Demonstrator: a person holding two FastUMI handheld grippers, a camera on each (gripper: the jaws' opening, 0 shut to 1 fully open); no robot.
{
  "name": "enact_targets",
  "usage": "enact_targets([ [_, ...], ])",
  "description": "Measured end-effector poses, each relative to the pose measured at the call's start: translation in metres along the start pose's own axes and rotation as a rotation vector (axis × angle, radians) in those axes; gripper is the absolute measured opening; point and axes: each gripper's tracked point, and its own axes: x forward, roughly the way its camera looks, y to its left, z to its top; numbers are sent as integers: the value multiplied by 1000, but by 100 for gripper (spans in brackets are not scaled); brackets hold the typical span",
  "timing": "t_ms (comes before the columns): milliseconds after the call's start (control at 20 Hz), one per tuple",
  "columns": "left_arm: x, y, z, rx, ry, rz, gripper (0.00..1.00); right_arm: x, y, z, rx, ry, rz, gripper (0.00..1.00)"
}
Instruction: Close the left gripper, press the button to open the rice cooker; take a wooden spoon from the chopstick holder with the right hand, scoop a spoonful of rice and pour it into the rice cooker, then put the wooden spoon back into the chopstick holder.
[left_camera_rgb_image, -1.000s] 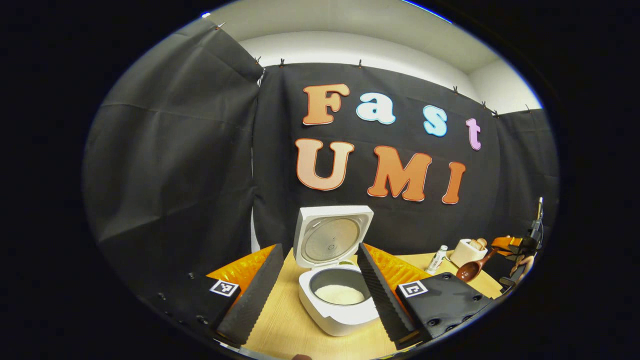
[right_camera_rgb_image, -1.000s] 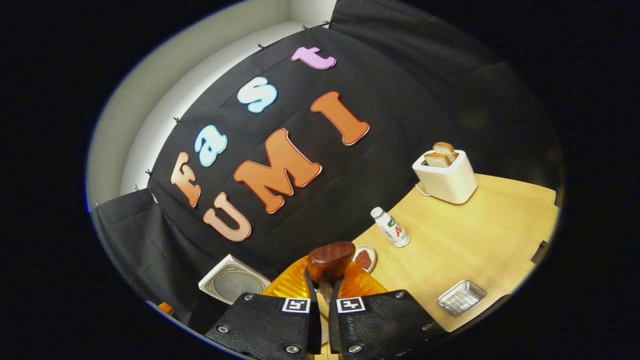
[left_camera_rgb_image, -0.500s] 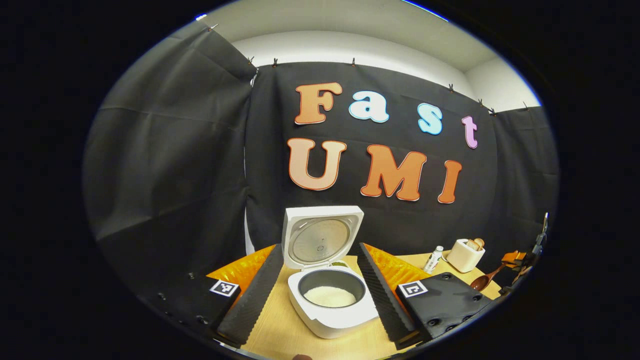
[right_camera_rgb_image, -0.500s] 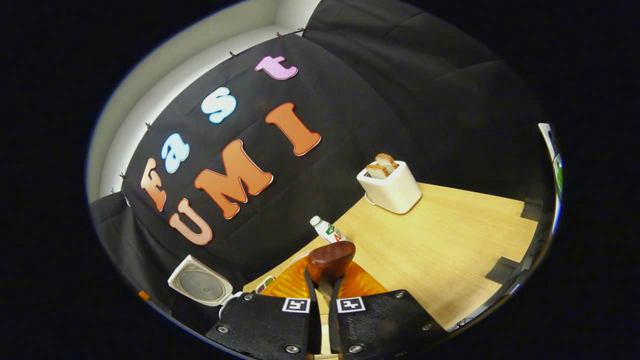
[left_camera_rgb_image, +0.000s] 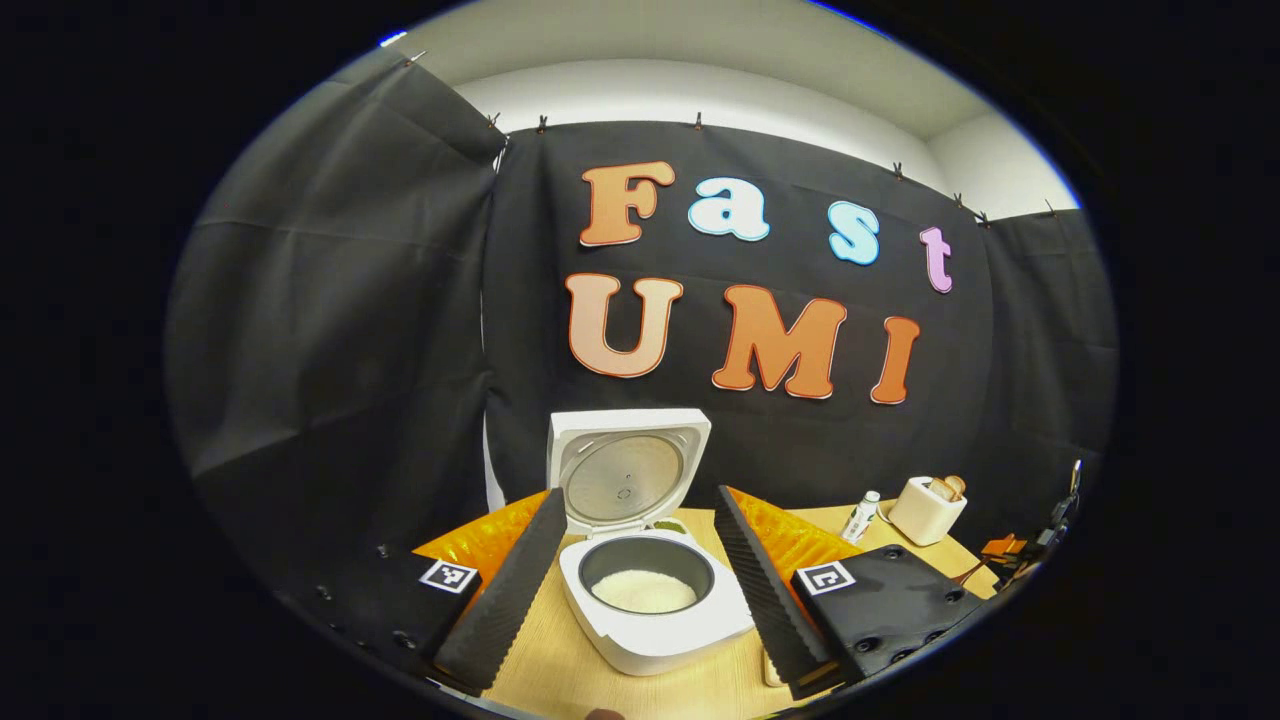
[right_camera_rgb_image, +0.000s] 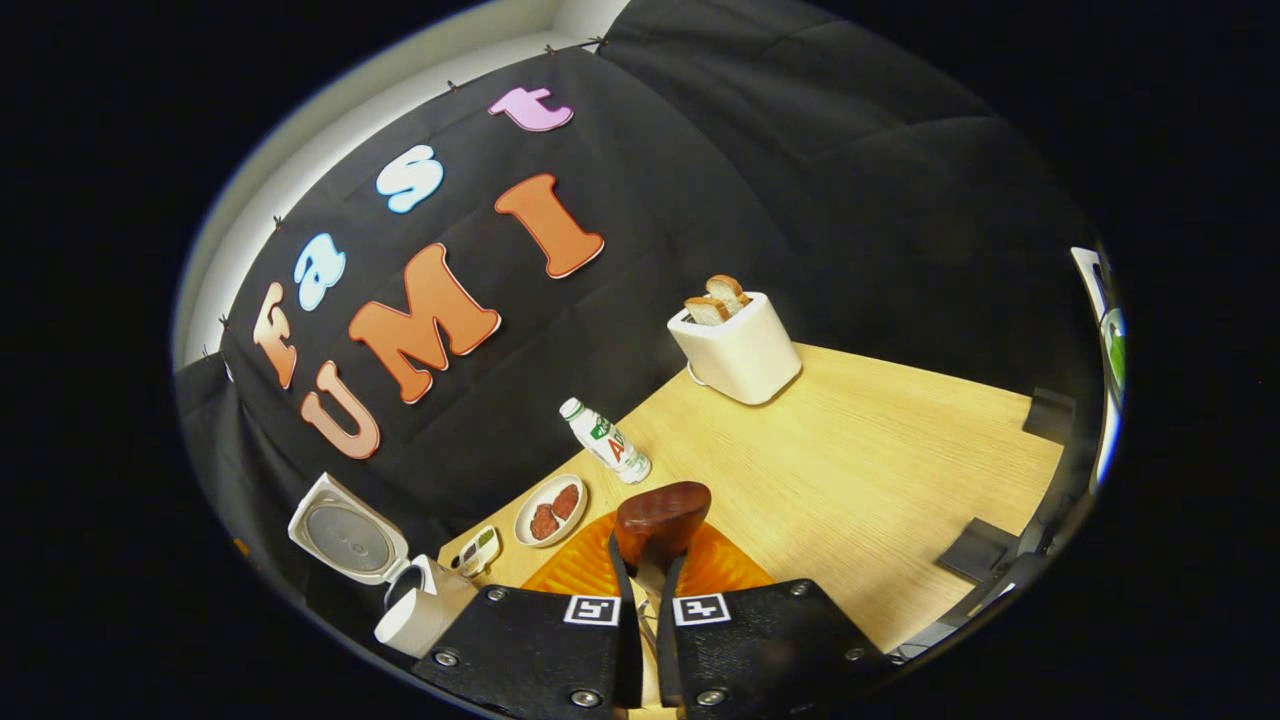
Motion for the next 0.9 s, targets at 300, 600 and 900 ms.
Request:
enact_targets([
  [300, -5, -2, 3, 16, -2, 24, 100, 10, -3, -20, -56, 20, 29, 8],
  [600, -6, -5, 1, 44, 5, 30, 100, 15, -10, -27, -15, 33, 11, 24],
  [900, 6, -14, 3, -5, 4, 28, 100, 12, -18, -19, -115, 17, -58, 89],
])
